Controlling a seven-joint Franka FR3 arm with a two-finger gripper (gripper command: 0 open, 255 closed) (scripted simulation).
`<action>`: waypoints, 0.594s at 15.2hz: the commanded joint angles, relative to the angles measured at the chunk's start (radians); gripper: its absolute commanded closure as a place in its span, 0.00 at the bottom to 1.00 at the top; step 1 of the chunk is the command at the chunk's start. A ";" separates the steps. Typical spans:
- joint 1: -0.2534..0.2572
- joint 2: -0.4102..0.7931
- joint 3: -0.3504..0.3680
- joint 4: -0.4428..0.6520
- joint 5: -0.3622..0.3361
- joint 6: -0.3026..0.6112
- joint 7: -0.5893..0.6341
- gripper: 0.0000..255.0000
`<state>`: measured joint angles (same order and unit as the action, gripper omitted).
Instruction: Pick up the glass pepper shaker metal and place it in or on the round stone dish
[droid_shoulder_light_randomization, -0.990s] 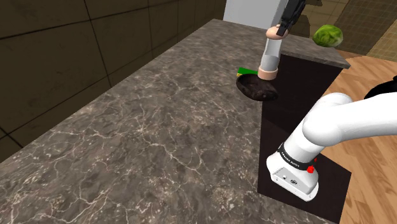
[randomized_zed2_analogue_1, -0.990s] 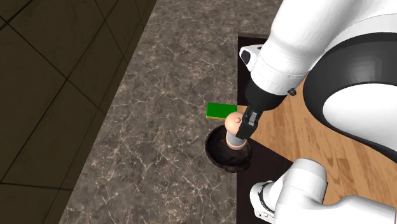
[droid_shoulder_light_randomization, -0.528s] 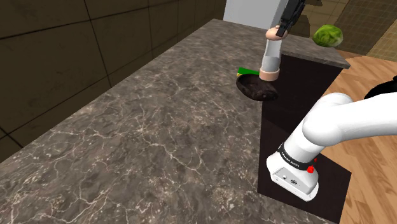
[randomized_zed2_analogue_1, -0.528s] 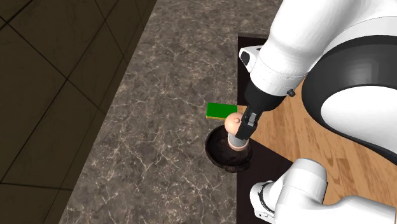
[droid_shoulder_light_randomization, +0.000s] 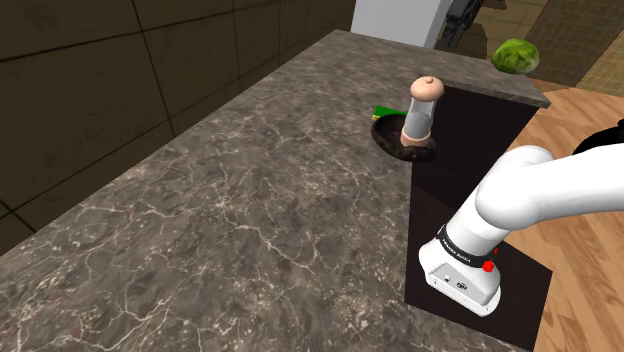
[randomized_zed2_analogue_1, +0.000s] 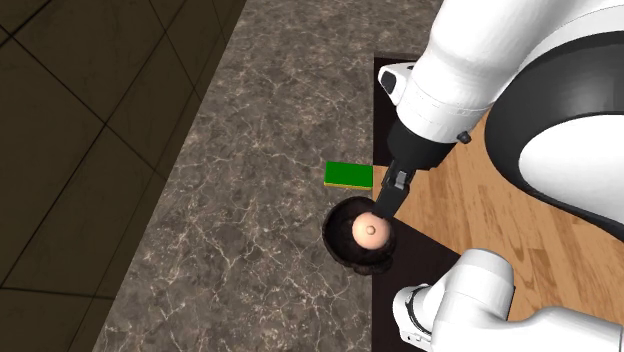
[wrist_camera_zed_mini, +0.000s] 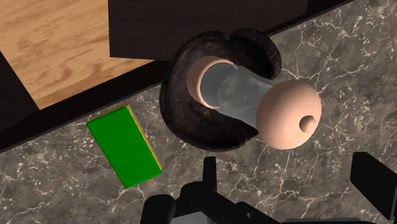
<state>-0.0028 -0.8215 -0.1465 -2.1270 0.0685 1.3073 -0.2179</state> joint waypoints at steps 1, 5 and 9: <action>0.004 0.038 -0.009 0.095 -0.002 -0.058 -0.003 0.00; 0.006 0.054 -0.012 0.134 -0.002 -0.081 -0.003 0.00; 0.007 0.054 -0.012 0.134 -0.002 -0.081 -0.003 0.00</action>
<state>0.0037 -0.7675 -0.1587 -1.9929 0.0670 1.2266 -0.2212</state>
